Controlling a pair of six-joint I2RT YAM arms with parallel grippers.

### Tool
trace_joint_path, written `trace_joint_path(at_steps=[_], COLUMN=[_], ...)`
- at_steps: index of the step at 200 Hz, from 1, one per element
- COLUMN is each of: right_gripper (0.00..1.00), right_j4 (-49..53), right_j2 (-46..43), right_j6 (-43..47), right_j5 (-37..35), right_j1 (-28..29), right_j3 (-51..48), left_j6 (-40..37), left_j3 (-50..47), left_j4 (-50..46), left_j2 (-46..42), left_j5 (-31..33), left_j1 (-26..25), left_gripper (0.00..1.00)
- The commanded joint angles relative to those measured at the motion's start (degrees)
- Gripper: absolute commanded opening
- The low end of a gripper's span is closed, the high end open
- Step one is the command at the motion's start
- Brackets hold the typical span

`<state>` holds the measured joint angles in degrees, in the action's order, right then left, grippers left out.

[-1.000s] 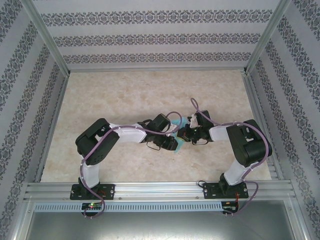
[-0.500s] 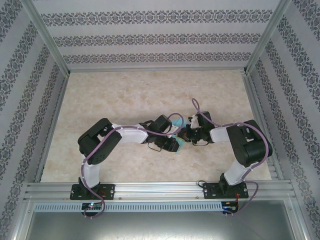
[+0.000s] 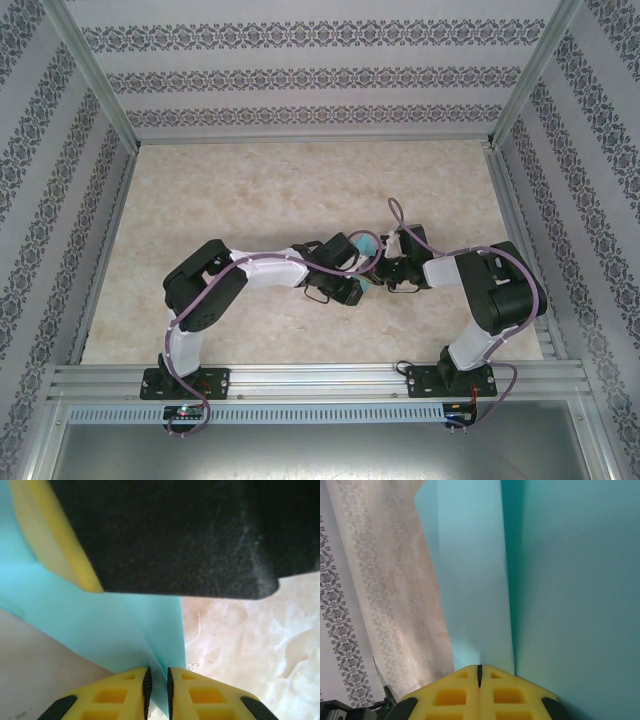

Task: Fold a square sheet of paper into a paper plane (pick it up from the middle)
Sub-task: Fourth fold the wing at the center of the table.

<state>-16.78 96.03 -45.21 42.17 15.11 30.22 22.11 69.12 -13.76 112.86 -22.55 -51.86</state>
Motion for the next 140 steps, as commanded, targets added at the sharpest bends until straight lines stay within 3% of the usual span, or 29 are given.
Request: trace_joint_path(at_steps=[1,35,140], right_gripper=[0.05,0.05,0.05], right_j4=[7.5,7.2,6.4], right_j2=[3.1,3.0,-3.0], right_j6=[0.1,0.2,-0.9], right_j5=[-7.3,-7.0,-4.6], right_j1=[0.0,-0.3,0.6], right_j3=[-2.4,-2.3,-3.6], left_j6=[-6.6,-8.0,-1.8], left_j3=[0.5,0.9,-0.2], left_j4=[-7.0,-9.1,-0.8], left_j2=[3.4,3.2,-5.9], left_j5=[5.3,7.4,-0.3], left_j1=[-4.8,-6.7,-4.8], left_gripper=[0.22,0.21,0.3])
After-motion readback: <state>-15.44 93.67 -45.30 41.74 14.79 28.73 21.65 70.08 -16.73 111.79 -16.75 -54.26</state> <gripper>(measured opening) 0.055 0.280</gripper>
